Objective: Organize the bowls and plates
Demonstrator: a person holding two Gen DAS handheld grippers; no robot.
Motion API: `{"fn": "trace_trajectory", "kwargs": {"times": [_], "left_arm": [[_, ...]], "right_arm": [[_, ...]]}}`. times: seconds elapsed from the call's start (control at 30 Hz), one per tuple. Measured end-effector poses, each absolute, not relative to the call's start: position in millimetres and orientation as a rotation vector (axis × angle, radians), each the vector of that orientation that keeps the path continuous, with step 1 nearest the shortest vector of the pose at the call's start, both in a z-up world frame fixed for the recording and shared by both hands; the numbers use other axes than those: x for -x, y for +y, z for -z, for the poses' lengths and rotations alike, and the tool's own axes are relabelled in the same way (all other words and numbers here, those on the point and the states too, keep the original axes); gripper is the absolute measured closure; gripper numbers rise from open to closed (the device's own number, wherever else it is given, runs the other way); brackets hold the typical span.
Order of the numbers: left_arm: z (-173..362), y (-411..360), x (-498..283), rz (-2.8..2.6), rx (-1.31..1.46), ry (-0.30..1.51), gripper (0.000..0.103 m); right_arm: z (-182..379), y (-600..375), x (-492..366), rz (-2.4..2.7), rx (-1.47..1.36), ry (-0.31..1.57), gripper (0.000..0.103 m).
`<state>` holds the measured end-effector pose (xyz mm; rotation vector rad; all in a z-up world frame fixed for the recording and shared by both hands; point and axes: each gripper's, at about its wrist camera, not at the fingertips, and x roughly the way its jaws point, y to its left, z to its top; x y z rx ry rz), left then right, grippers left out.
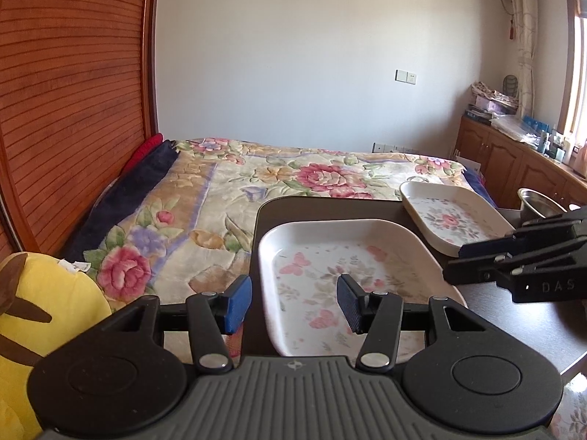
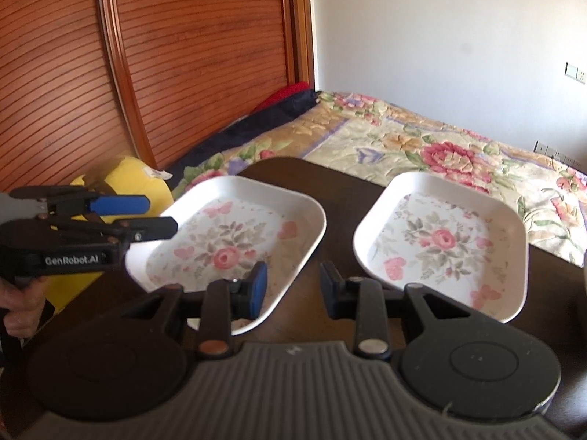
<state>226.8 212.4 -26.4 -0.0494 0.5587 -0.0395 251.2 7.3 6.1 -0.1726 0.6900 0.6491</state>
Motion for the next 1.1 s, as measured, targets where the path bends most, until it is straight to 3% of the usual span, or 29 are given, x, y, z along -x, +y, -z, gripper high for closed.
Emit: {"fn": "trace_trajectory", "kwargs": {"times": [0.43, 0.77, 0.87, 0.93, 1.1], "left_arm": [[38, 220, -238, 0.039, 0.055, 0.59, 0.06], [40, 219, -239, 0.051, 0.054, 0.599, 0.076], [40, 220, -240, 0.053, 0.056, 0.601, 0.084], [40, 220, -240, 0.053, 0.051, 0.603, 0.085], [43, 221, -241, 0.054, 0.052, 0.619, 0.087]], "right_arm": [[4, 16, -261, -0.648, 0.187, 0.725, 0.07], [8, 20, -262, -0.658, 0.191, 0.739, 0.072], [8, 20, -262, -0.661, 0.187, 0.742, 0.075], [9, 20, -262, -0.661, 0.187, 0.747, 0.084], [9, 18, -261, -0.664, 0.175, 0.748, 0.086]]}}
